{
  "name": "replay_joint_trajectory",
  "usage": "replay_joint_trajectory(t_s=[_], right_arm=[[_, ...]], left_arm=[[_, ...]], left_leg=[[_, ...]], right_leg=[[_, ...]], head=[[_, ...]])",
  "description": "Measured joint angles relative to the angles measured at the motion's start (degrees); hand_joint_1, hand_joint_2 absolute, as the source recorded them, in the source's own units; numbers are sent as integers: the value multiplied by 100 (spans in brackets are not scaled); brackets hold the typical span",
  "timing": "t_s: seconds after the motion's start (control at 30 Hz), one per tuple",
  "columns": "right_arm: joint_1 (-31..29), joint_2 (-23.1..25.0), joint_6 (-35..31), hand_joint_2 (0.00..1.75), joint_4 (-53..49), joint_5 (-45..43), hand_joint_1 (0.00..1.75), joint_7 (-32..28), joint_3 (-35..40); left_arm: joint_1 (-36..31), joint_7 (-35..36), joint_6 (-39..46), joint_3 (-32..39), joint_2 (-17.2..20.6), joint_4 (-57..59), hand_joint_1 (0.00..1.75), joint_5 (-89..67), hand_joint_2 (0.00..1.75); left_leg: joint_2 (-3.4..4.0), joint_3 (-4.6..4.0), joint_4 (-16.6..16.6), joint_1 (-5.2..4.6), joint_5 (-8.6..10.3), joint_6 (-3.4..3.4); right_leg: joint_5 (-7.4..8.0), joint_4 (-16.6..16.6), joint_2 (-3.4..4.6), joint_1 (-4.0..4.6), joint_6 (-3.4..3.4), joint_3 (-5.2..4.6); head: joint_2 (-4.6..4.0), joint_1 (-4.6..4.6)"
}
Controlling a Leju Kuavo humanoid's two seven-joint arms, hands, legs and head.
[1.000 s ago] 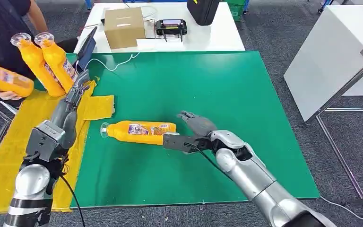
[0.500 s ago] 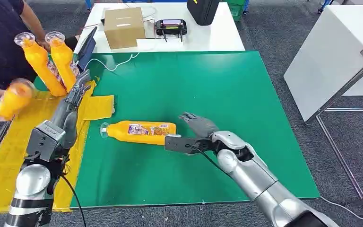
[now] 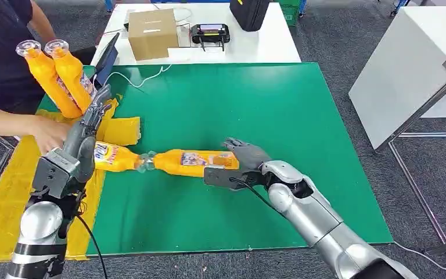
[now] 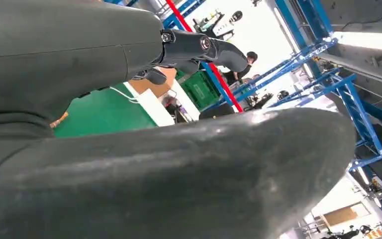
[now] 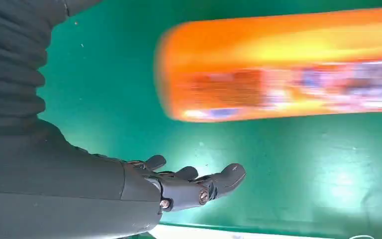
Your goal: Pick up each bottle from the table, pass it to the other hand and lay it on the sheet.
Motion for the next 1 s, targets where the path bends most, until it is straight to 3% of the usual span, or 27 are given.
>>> replay_joint_trajectory(t_s=[0.83, 0.87, 0.9, 0.93, 1.0], right_arm=[[29, -256, 374, 175, 461, 492, 0, -50, 157], [30, -256, 440, 175, 477, 527, 21, -33, 177], [28, -258, 477, 175, 494, 564, 150, -31, 203], [26, -262, 481, 175, 526, 612, 169, -37, 236], [14, -269, 472, 175, 640, 738, 175, -142, 302]], left_arm=[[-251, 173, 52, -4, -40, 76, 0, 162, 0], [-294, 236, 50, -18, -53, 76, 0, 186, 0], [-340, 287, 50, -35, -64, 76, 0, 208, 0], [-369, 297, 50, -52, -72, 76, 0, 238, 0], [-414, 271, 57, -92, -79, 83, 0, 269, 0]], left_leg=[[0, 0, 1, 0, 0, 0], [0, 1, 1, 0, 0, 0], [0, 1, 1, 0, 0, 0], [0, 2, 1, 0, 0, 0], [0, 8, 1, 0, -1, 0]], right_leg=[[0, 0, 0, 0, 0, -1], [0, 0, 0, 0, 0, 0], [0, 0, 0, 0, 0, -1], [0, 0, 1, 0, 0, 0], [0, -1, 2, 0, 0, 4]], head=[[0, 2], [0, 0], [0, 0], [0, 4], [0, 2]])
